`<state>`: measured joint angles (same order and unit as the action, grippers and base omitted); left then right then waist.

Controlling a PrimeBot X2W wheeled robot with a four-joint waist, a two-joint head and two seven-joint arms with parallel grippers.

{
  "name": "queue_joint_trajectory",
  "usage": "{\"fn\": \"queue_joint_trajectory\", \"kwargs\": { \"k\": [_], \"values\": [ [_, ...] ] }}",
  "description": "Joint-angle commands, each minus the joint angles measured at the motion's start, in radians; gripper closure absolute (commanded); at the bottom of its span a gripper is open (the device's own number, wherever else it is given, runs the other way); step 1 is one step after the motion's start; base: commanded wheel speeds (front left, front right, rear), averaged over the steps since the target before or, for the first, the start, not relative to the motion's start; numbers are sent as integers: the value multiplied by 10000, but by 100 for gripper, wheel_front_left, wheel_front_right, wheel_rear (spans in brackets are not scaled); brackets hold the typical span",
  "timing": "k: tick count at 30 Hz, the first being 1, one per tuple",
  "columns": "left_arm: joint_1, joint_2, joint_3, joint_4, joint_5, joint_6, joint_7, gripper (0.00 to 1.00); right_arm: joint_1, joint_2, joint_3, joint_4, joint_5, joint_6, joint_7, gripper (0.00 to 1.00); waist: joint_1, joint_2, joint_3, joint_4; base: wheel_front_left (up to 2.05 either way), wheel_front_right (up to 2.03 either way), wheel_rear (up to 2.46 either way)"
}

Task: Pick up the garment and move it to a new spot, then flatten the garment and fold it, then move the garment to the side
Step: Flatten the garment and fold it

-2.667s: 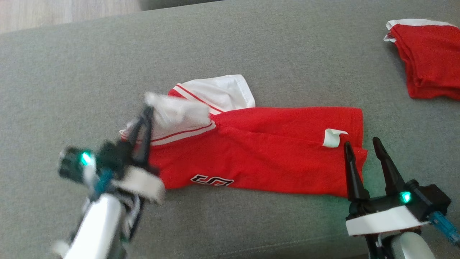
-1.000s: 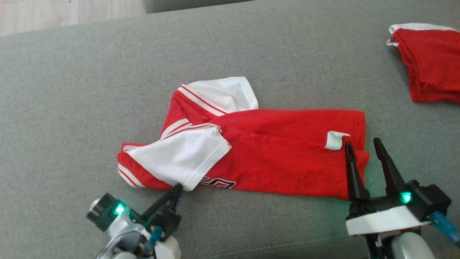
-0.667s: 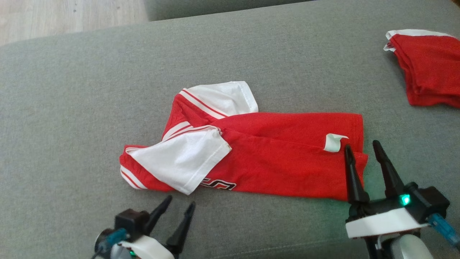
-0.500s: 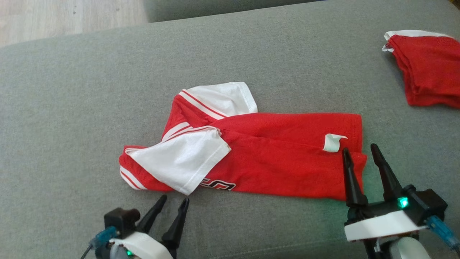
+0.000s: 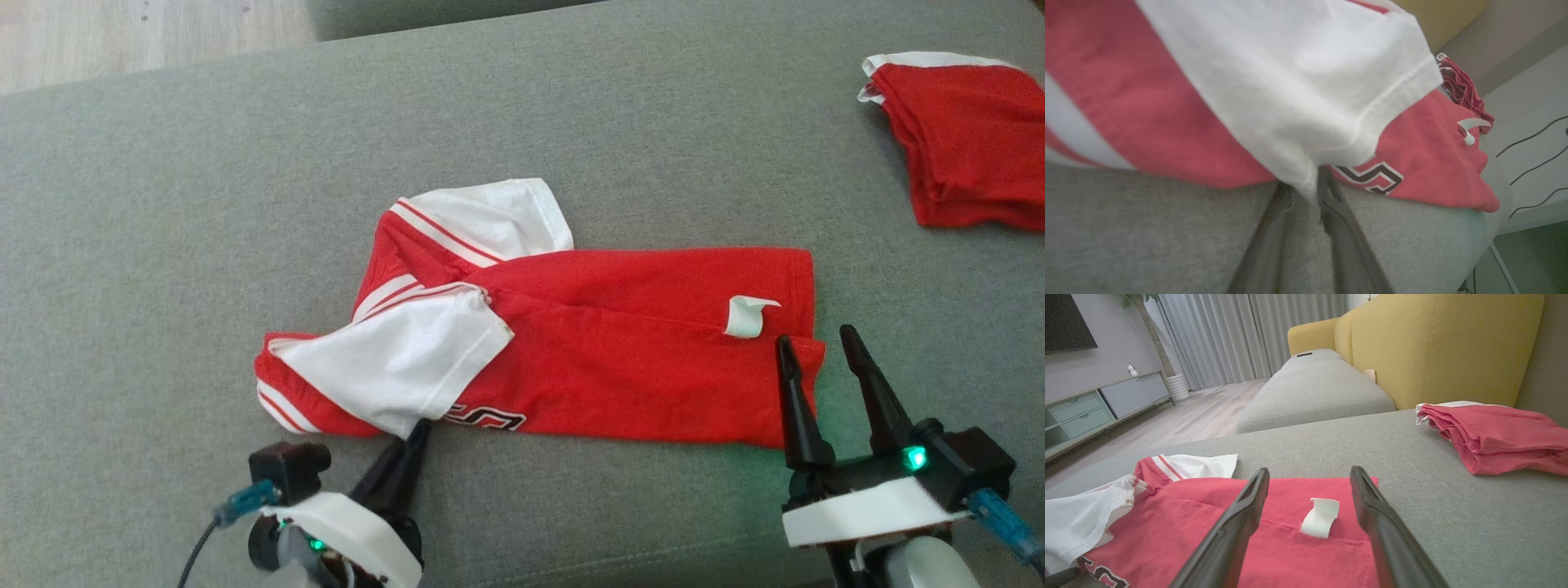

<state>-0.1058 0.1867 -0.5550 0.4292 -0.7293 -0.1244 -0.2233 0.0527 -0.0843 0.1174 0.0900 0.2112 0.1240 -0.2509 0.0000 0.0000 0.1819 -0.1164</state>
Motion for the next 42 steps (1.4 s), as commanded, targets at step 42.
{"fn": "queue_joint_trajectory", "kwargs": {
  "k": [42],
  "values": [
    [36,2819,-122,-4615,-812,817,1798,100,-1956,-548,-64,4598,524,67,-109,0,0,0,-11,321,0,0,0]
  ]
}}
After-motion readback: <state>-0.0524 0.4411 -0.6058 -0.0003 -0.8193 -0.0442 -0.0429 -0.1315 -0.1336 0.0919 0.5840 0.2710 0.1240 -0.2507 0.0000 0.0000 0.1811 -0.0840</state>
